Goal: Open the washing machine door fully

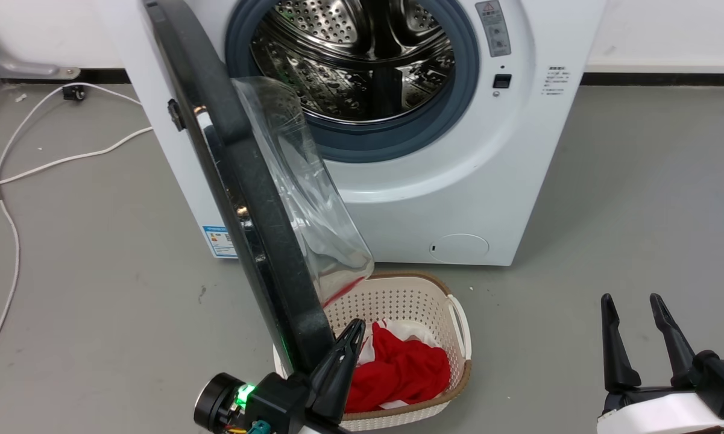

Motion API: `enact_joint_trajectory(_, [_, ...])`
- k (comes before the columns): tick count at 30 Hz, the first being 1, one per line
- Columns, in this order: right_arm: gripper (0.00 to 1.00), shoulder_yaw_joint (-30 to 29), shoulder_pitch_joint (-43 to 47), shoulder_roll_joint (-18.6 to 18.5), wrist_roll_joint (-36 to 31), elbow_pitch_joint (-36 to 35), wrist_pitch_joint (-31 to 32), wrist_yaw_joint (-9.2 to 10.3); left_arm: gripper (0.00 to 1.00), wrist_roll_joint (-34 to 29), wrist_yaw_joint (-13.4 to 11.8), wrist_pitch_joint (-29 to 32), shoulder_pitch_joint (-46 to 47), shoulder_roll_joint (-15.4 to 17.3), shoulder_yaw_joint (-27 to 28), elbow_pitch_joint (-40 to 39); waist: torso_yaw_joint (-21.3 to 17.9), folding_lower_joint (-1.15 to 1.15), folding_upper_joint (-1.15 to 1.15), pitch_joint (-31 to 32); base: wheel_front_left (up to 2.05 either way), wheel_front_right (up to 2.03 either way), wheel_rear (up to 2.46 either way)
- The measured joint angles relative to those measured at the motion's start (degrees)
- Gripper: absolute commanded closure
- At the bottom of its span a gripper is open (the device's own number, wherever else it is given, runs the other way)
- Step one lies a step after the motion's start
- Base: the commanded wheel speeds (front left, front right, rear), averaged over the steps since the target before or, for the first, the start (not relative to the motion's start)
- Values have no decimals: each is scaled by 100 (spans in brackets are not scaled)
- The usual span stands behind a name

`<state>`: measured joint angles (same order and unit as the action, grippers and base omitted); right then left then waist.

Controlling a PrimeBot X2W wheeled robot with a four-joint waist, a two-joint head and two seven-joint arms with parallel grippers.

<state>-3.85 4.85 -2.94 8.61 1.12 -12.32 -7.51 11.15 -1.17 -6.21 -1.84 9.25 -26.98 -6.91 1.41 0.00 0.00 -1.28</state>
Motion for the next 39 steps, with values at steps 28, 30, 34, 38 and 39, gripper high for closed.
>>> enact_joint_trajectory(28, [0,-102,144,2,0,-135,134,0,100,24,-494,57,-591,250,189,-467,1741,0,0,44,0,0,0])
enact_joint_trajectory(30, [0,-93,140,3,0,-144,136,0,100,59,-535,57,-593,274,272,-460,1890,0,0,26,0,0,0])
enact_joint_trajectory(34, [0,-104,129,3,-4,-178,157,0,100,105,-616,44,-573,330,466,-364,2129,1,0,-21,0,0,0])
enact_joint_trajectory(38, [0,-89,121,3,-18,-219,196,0,100,188,-699,-33,-450,399,715,-191,2227,1,0,-77,0,0,0])
enact_joint_trajectory(39, [0,-87,116,3,-19,-231,209,0,100,218,-732,-60,-413,420,787,-135,2234,1,0,-92,0,0,0])
